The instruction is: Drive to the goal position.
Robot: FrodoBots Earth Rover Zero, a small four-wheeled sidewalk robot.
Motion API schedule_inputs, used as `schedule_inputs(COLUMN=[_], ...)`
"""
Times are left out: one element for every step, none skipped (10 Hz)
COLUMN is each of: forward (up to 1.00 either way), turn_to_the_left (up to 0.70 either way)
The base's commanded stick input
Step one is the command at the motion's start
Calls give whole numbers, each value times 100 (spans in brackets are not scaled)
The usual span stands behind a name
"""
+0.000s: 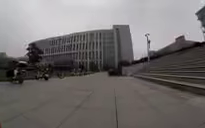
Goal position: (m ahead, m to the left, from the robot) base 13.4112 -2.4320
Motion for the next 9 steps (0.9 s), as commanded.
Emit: schedule_inputs(forward=[70,70,70,70,70,70,70,70,70], turn_to_the_left=[-1,-1,-1,-1,-1,-1,-1,-1,-1])
